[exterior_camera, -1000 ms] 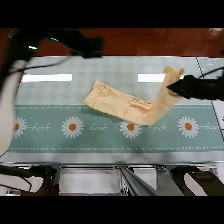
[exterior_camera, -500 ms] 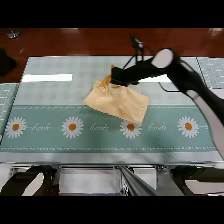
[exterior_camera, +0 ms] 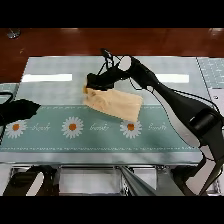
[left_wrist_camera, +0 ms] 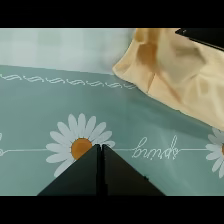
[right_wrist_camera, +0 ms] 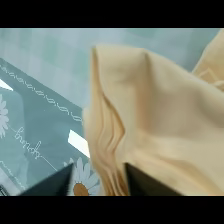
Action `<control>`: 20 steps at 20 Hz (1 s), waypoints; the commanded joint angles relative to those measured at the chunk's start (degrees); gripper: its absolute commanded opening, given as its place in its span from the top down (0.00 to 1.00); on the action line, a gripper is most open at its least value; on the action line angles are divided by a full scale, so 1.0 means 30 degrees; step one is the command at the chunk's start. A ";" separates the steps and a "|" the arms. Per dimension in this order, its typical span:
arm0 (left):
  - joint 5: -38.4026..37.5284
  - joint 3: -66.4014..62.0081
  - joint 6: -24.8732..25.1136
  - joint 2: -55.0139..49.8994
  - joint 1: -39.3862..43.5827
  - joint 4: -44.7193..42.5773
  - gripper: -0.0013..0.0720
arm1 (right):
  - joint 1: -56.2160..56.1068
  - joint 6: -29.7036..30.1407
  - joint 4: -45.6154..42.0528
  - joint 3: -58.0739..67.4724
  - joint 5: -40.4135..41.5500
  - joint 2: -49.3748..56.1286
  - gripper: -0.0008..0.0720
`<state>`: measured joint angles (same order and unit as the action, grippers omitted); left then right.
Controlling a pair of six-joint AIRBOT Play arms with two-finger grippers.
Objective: Fold the shirts.
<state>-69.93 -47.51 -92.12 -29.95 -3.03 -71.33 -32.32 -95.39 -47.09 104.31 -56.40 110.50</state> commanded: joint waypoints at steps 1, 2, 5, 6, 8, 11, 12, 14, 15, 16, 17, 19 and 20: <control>0.1661 0.0707 -0.0015 -0.0029 -0.0015 0.0437 0.95 | 0.0940 0.0561 0.0109 0.0401 -0.2696 0.0189 0.12; 0.1800 0.0707 -0.0015 -0.0109 -0.0015 0.0437 0.95 | 0.1916 0.1231 -0.0022 0.0401 -0.4437 -0.0423 0.12; 0.1800 0.0707 -0.0022 -0.0240 -0.0015 0.0437 0.95 | 0.5413 0.1319 -0.4211 0.0321 -0.8976 -0.3752 0.12; 0.1807 0.0707 -0.0022 -0.0240 -0.0015 0.0437 0.95 | 0.6397 0.1166 -0.7053 -0.0291 -0.9821 -0.5333 0.12; 0.1807 0.0707 -0.0022 -0.0240 -0.0015 0.0444 0.95 | 0.8007 -0.0219 -1.2262 -0.4350 -0.9245 -0.9406 0.12; 0.2098 0.0954 -0.0029 -0.0240 -0.0015 0.0466 0.95 | 0.9581 -0.4707 -1.1839 -1.5154 -0.1770 -1.5890 0.12; 0.2331 0.1180 -0.0029 -0.0240 -0.0015 0.0612 0.95 | 0.9668 -0.5683 -1.0258 -1.8265 0.1115 -1.7238 0.14; 0.2732 0.1654 -0.0022 -0.0284 -0.0015 0.1348 0.95 | 0.9639 -0.5457 -0.5370 -2.1828 0.4393 -1.7435 0.15; 0.2790 0.1880 -0.0022 -0.0328 -0.0015 0.1676 0.95 | 0.9420 -0.4204 -0.3155 -2.2549 0.5180 -1.6866 0.15; 0.2820 0.2076 -0.0022 -0.0364 -0.0015 0.1880 0.95 | 0.9049 -0.2914 -0.1537 -2.2622 0.5370 -1.5956 0.15; 0.2812 0.2164 -0.0022 -0.0401 -0.0015 0.1953 0.95 | 0.8684 -0.1916 -0.0299 -2.2462 0.5450 -1.5059 0.15; 0.2820 0.2193 -0.0015 -0.0437 -0.0015 0.1938 0.95 | 0.8036 -0.0678 0.1523 -2.1821 0.5457 -1.3172 0.15; 0.2820 0.2193 -0.0015 -0.0437 -0.0015 0.1938 0.95 | 0.7679 -0.0015 0.2543 -2.1500 0.5457 -1.2320 0.15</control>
<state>-61.84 -41.45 -92.23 -31.14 -3.03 -66.35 -7.20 -101.25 -51.31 41.10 -43.75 68.51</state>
